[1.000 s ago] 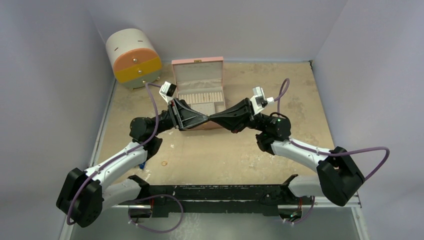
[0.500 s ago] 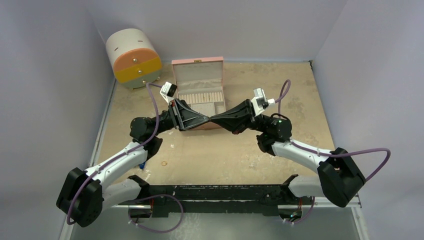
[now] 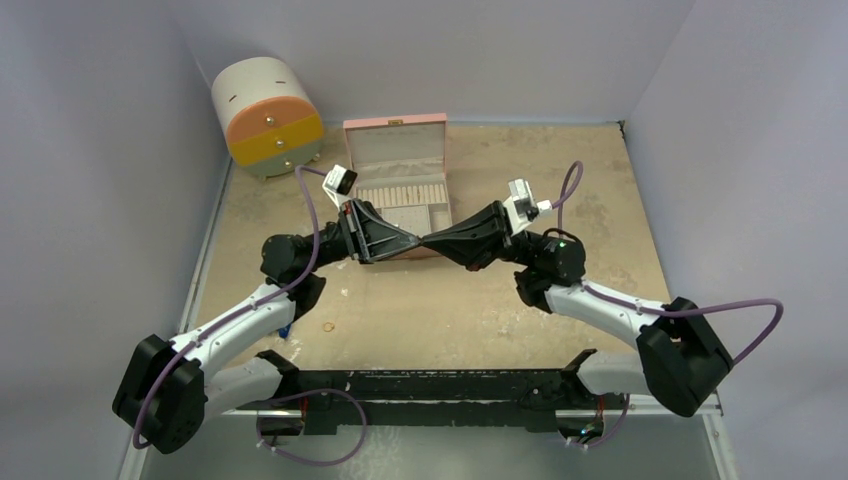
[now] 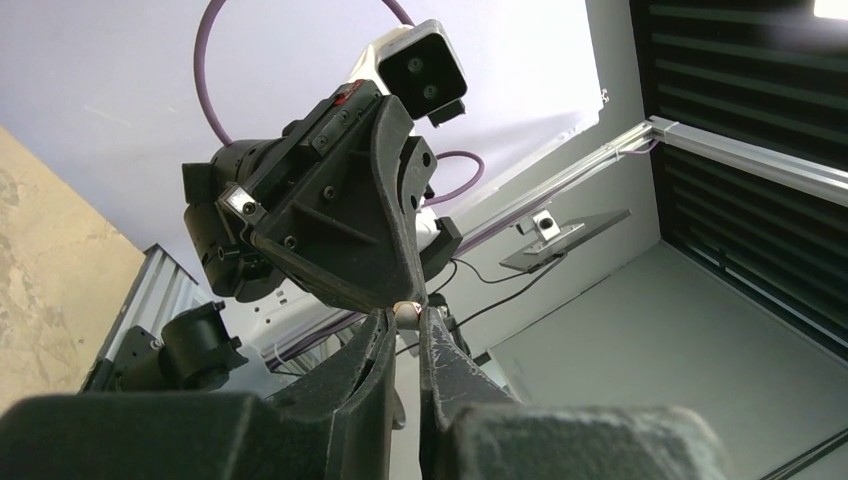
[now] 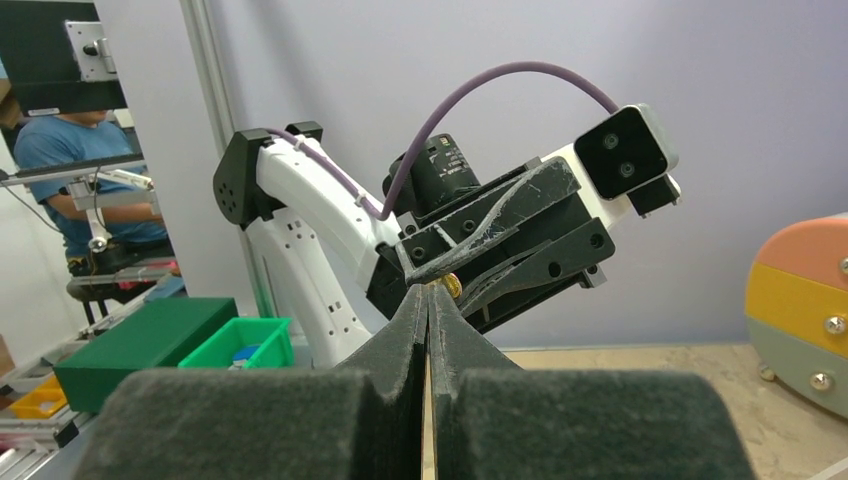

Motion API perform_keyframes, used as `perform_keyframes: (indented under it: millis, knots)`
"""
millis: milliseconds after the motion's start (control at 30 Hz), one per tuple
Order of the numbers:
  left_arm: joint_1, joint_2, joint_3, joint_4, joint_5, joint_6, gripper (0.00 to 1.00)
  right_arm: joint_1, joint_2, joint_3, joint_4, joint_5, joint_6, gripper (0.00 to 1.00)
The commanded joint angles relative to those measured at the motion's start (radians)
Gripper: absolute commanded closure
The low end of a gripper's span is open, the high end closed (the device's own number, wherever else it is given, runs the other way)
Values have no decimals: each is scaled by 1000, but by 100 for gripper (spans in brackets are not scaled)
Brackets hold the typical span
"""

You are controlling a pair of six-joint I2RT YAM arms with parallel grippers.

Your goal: Organize the mixed jewelry

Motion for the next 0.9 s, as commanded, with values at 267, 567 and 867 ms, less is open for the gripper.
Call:
perform_keyframes:
  millis: [267,567,867]
  knots:
    - [-8,-22,43,40,-22,15,100,4,-58,-34,132,-67,-31,83]
    - [-7,-44,57,-27,-22,56,100,6,-192,-55,-84,-51,-143,64]
    - [-6,-102,129,-393,-11,301,100,4,-417,60,-877,84,-505,53]
